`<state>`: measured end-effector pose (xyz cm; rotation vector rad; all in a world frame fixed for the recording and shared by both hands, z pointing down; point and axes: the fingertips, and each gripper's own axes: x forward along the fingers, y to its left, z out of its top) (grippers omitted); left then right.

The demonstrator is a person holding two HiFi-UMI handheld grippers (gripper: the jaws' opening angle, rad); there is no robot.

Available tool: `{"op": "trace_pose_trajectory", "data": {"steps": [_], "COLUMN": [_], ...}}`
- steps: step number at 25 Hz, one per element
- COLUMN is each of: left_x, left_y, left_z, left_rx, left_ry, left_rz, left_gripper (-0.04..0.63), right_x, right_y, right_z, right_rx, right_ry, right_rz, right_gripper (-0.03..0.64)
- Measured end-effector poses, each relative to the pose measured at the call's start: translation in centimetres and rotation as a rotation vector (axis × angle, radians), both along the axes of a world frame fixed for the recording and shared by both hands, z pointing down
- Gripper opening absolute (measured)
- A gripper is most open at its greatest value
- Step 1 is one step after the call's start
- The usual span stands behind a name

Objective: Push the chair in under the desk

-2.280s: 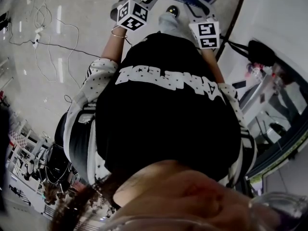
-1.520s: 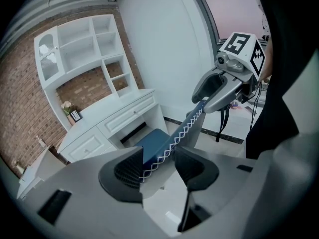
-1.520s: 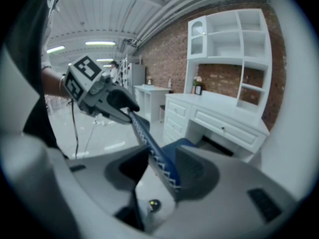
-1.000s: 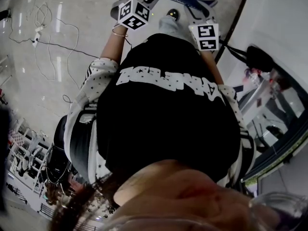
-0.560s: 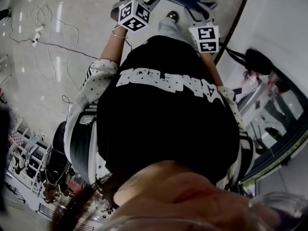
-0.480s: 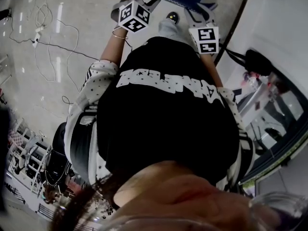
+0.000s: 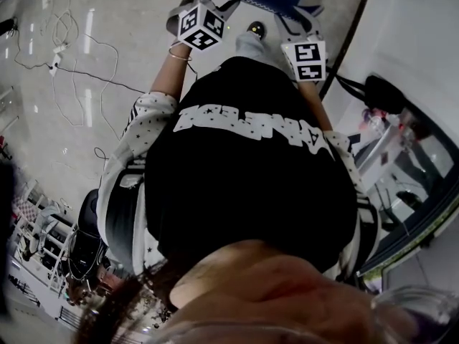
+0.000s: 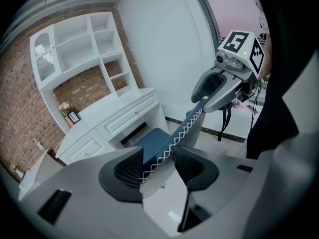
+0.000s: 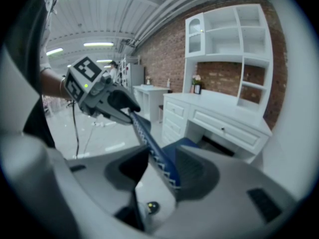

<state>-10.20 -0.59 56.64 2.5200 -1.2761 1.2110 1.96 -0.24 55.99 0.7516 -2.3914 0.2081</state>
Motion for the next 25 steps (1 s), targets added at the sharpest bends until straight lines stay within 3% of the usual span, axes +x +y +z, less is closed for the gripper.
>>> {"op": "trace_pose_trajectory", "data": {"steps": [25], "left_x": [3.0], "left_y": [-2.7], "left_z": [-2.9], "left_rx": [0.031], "left_ry": [0.005], "left_rz": [0.042], "left_gripper": [0.219], "right_x": [3.0], "right_y": [-2.7], "right_z": [-2.9], "right_rx": [0.034], "right_ry": [0.002], "right_rz": [0.045], "right_gripper": [0.193]}}
